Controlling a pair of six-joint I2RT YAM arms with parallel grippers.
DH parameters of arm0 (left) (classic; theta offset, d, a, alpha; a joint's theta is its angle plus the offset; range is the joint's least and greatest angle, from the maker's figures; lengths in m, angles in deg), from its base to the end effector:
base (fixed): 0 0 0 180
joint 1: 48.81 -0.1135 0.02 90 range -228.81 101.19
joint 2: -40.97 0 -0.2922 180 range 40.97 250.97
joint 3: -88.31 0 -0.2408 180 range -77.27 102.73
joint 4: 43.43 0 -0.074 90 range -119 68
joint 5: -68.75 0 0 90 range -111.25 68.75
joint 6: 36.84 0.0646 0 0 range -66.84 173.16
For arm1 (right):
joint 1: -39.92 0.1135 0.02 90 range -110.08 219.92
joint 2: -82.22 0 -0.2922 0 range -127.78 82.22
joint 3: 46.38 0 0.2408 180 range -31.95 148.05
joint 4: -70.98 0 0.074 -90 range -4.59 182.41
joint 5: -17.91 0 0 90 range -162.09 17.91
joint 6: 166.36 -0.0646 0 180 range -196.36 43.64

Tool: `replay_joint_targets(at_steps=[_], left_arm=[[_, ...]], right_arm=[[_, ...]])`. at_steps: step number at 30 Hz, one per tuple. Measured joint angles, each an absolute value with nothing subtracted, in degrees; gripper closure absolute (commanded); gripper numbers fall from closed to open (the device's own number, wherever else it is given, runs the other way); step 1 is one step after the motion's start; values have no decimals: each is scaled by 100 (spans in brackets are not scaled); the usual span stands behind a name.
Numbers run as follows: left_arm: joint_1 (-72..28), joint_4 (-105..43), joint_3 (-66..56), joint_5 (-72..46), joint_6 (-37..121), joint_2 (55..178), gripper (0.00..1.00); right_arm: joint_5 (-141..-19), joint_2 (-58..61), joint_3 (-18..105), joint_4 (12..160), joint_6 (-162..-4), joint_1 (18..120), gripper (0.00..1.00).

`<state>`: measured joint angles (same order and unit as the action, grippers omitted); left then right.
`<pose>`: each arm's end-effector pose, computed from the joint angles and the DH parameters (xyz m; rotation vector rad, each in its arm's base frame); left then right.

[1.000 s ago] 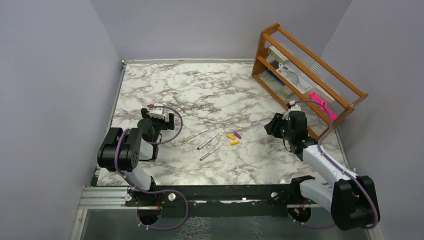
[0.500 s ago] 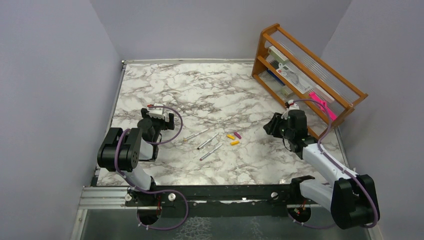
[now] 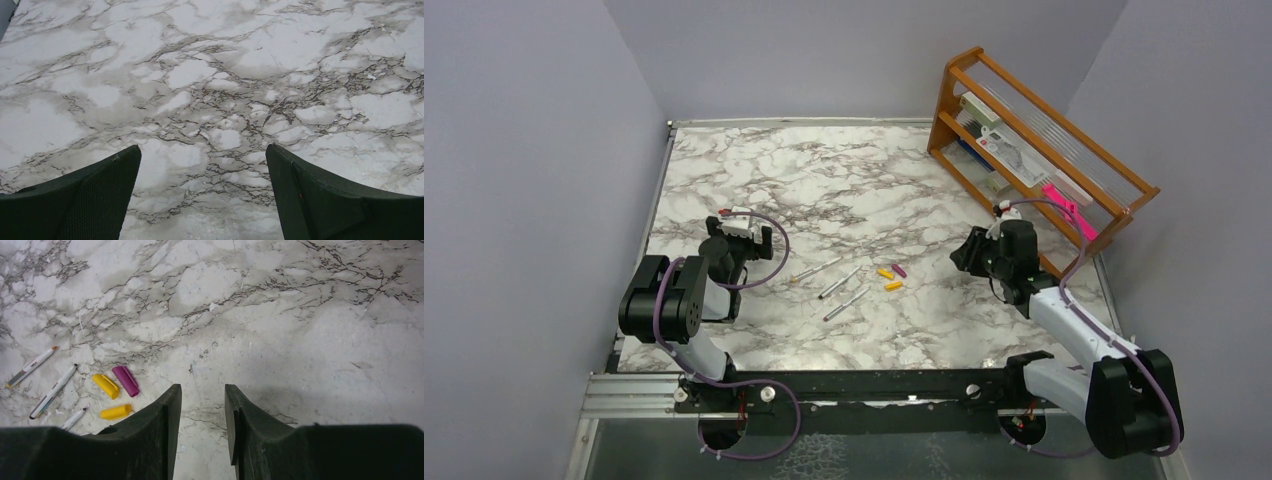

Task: Insert the pens into the pen caps

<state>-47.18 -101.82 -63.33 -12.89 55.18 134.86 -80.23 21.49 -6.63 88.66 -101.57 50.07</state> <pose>0.2760 -0.0173 0.1687 0.1630 1.6876 -0.1186 0.2048 0.0460 0.1960 0.2217 2.2731 0.4879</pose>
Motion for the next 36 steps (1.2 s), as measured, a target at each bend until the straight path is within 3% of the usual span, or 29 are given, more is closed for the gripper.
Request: replay_joint_targets(at_steps=[1, 3, 6, 7, 9, 10, 12, 36], left_arm=[[-4718, -10182, -6333, -1287, 5518, 13486, 1], [-4718, -10182, -6333, -1287, 5518, 13486, 1], [-4718, -10182, -6333, -1287, 5518, 13486, 1], [-4718, -10182, -6333, -1287, 5518, 13486, 1], [-4718, -10182, -6333, -1287, 5518, 13486, 1], [-4718, -10182, -6333, -1287, 5518, 13486, 1], [-4718, -10182, -6333, -1287, 5518, 13486, 1], [-4718, -10182, -6333, -1287, 5518, 13486, 1]], right_arm=[[-8025, 2149, -663, 8868, -10157, 5007, 65], [-8023, 2169, -661, 8870, -10157, 5007, 98], [-8004, 2219, -623, 8936, -10142, 5007, 99], [-7993, 2228, -584, 8971, -10151, 5007, 91], [-7993, 2235, -508, 8997, -10153, 5005, 61], [-7993, 2235, -468, 9006, -10157, 5005, 52], [-7986, 2241, -400, 9017, -10127, 5003, 42], [-8093, 2556, -392, 9165, -10116, 5003, 46]])
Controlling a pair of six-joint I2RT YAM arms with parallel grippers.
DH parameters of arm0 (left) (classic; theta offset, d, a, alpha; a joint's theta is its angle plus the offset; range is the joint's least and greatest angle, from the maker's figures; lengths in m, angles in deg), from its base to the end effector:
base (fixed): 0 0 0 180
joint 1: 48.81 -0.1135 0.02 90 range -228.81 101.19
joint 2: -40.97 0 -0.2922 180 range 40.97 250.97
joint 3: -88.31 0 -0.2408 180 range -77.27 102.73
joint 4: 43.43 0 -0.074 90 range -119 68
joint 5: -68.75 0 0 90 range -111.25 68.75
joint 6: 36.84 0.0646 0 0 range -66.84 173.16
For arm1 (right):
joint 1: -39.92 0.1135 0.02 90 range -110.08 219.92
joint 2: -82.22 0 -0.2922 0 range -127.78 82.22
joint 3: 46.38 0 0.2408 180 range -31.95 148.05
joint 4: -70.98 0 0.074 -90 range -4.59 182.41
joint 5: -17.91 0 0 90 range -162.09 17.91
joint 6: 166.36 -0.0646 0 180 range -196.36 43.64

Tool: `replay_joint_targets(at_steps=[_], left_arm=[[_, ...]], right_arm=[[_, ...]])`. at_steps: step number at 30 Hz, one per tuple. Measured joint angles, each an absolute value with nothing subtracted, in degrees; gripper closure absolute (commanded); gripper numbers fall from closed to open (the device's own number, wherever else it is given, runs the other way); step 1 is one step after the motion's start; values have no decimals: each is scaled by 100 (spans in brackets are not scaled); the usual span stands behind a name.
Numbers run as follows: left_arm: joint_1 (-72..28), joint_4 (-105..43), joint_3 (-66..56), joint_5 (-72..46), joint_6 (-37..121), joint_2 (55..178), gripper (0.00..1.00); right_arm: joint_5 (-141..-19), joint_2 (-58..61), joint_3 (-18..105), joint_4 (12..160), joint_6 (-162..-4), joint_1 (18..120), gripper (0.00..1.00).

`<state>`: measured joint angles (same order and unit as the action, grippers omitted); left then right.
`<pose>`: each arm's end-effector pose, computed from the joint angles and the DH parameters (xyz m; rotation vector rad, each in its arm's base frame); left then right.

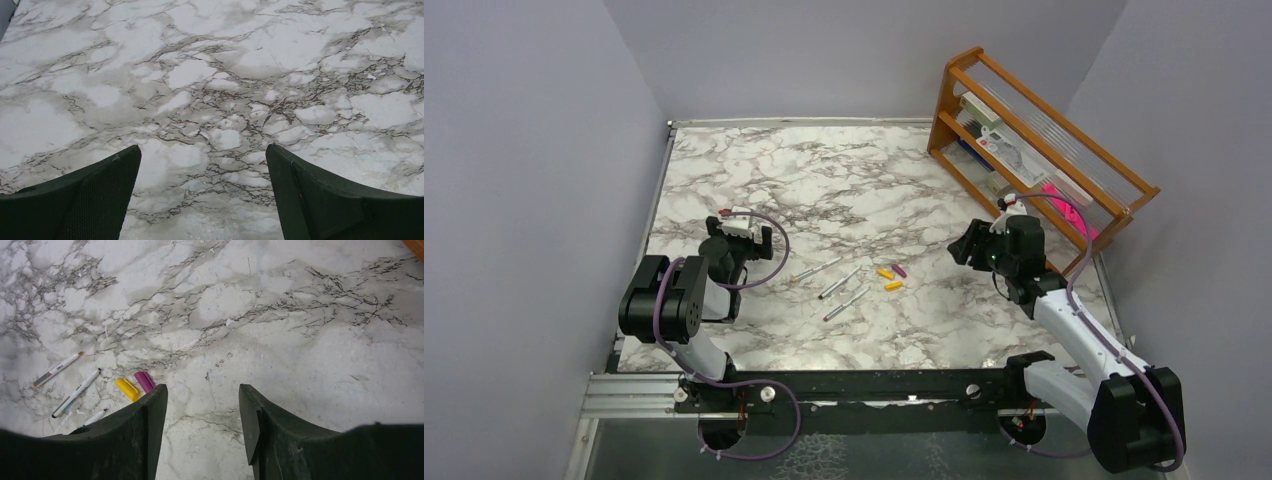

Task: Insert the pens into the pen caps

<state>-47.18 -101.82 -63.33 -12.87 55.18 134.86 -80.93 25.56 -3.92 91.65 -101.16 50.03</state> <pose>0.2760 -0.0173 0.1687 0.1632 1.6876 -0.1189 0.2010 0.0459 0.2197 0.1946 2.2090 0.5103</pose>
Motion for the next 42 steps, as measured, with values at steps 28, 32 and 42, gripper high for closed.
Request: replay_joint_targets(at_steps=[28, 32, 42], left_arm=[[-4718, -10182, -6333, -1287, 5518, 13486, 1], [-4718, -10182, -6333, -1287, 5518, 13486, 1], [-4718, -10182, -6333, -1287, 5518, 13486, 1]], right_arm=[[-8091, 1625, -387, 9135, -10006, 5003, 56], [-8082, 1623, -372, 9132, -10002, 5003, 57], [-8082, 1605, -352, 9117, -10002, 5003, 57]])
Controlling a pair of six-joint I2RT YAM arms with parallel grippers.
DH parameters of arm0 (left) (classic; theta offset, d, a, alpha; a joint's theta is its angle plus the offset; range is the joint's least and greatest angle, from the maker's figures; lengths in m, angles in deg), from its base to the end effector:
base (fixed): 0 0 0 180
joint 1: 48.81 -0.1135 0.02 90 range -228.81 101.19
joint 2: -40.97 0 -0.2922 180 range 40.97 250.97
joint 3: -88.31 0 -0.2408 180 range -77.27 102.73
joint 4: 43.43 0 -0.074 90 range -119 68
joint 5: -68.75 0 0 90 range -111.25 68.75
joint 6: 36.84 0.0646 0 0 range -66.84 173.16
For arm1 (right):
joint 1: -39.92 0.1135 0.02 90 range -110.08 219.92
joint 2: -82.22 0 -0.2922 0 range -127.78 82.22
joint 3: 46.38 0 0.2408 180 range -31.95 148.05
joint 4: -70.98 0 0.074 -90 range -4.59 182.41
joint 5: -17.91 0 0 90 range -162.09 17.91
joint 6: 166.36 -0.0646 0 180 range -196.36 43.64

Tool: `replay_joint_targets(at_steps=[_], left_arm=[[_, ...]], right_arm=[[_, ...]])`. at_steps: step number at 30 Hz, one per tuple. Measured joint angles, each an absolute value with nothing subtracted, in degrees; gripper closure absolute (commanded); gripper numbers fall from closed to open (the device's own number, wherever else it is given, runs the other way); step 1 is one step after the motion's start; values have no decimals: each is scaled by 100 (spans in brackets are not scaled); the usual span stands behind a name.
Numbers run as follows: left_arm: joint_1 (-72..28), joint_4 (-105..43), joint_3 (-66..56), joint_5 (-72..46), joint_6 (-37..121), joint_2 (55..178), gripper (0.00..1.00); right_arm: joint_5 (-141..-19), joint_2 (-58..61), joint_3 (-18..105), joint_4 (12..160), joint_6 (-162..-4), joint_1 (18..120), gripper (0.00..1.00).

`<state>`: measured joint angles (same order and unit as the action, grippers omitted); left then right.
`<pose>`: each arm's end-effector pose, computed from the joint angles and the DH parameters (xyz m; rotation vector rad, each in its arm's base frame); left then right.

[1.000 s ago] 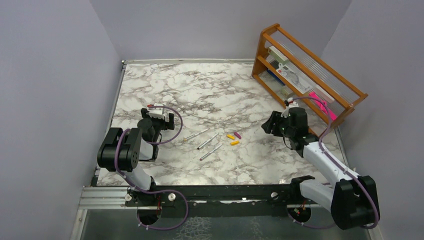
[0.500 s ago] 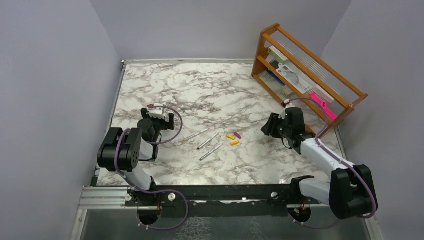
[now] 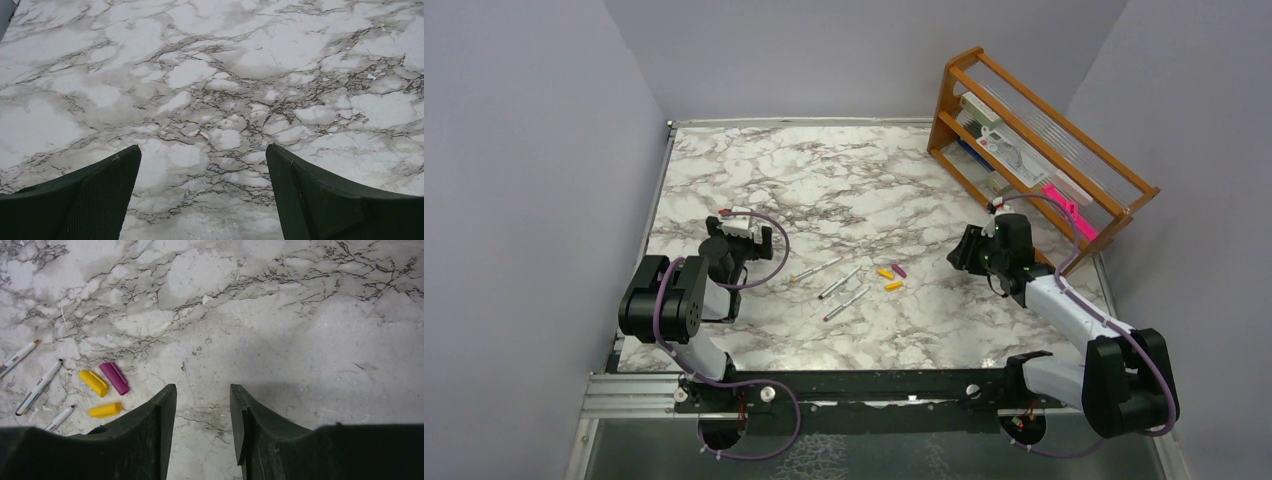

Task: Insert the pens into the pen caps

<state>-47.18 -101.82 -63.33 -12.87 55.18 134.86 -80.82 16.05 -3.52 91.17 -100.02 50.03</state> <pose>0.2760 -0.0173 0.1687 0.1632 1.6876 -0.1189 0.2179 0.0488 0.1906 0.2021 2.3585 0.4680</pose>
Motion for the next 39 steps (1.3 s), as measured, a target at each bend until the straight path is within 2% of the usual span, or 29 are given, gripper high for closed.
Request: replay_joint_targets(at_steps=[39], left_arm=[[-4718, -10182, -6333, -1287, 5518, 13486, 1]], right_arm=[[-8078, 1599, -134, 9145, -10000, 5003, 57]])
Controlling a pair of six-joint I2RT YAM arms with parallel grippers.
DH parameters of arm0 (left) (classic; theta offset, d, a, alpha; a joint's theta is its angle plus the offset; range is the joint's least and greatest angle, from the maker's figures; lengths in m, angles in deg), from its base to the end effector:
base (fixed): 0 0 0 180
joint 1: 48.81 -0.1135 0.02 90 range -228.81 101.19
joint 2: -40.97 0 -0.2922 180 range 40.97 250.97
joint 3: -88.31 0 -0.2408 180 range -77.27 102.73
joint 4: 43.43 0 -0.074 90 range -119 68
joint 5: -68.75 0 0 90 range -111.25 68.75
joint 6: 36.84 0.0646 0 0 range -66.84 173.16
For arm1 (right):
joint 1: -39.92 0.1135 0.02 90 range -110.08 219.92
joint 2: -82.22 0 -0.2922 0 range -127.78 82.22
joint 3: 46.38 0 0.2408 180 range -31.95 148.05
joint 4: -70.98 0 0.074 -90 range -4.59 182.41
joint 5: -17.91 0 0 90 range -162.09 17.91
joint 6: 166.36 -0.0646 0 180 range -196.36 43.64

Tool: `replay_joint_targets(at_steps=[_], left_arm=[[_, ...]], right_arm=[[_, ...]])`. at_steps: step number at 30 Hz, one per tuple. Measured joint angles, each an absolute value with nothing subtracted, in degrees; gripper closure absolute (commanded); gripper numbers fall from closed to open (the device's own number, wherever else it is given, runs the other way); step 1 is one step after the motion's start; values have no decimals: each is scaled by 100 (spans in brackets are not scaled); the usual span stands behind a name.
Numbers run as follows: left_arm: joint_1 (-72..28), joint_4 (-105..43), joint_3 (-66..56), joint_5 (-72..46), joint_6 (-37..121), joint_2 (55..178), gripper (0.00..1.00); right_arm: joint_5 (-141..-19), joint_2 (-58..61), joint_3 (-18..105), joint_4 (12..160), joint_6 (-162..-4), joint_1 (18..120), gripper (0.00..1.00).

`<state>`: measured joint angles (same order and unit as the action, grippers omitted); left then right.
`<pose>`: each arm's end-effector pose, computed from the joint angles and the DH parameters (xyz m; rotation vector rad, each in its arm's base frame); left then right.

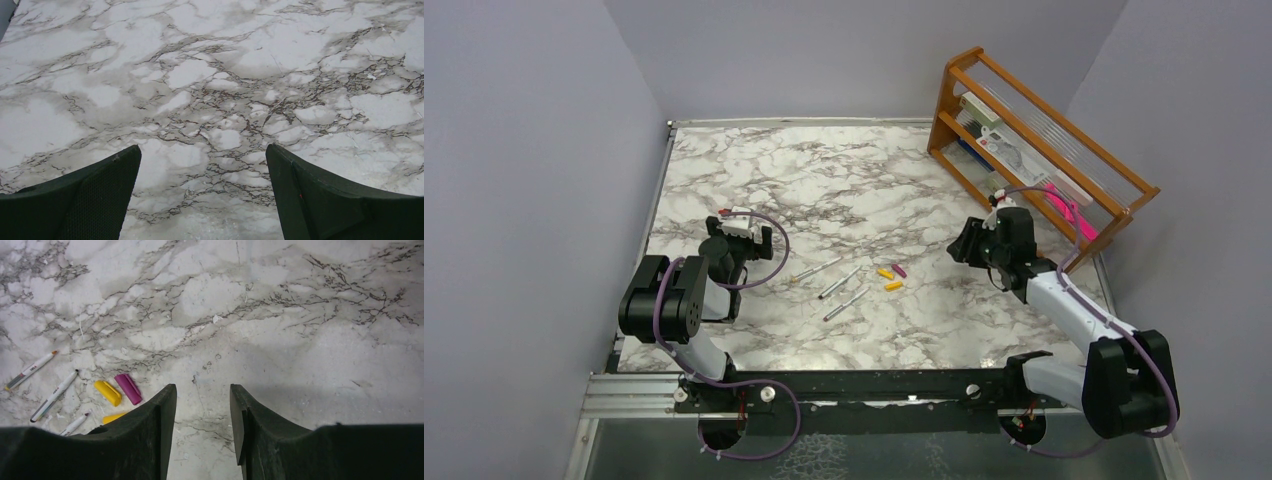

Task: Insert the pens into the pen caps

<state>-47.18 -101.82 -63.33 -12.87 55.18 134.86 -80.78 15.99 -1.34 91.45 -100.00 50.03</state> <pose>0.2760 -0.0173 0.1687 0.1632 1.6876 -0.1189 0.2245 0.0499 0.2022 0.1958 2.3264 0.4736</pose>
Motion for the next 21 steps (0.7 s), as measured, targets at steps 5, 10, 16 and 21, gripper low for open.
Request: replay_joint_targets(at_steps=[5, 10, 16, 21], left_arm=[[-4718, -10182, -6333, -1287, 5518, 13486, 1], [-4718, -10182, -6333, -1287, 5518, 13486, 1], [-4718, -10182, -6333, -1287, 5518, 13486, 1], [-4718, -10182, -6333, -1287, 5518, 13486, 1]], right_arm=[[-8078, 1655, -42, 9141, -9991, 5003, 57], [-8076, 1655, -44, 9139, -9991, 5003, 57], [-8076, 1655, -42, 9141, -9984, 5003, 57], [-8076, 1655, -44, 9141, -9980, 5003, 57]])
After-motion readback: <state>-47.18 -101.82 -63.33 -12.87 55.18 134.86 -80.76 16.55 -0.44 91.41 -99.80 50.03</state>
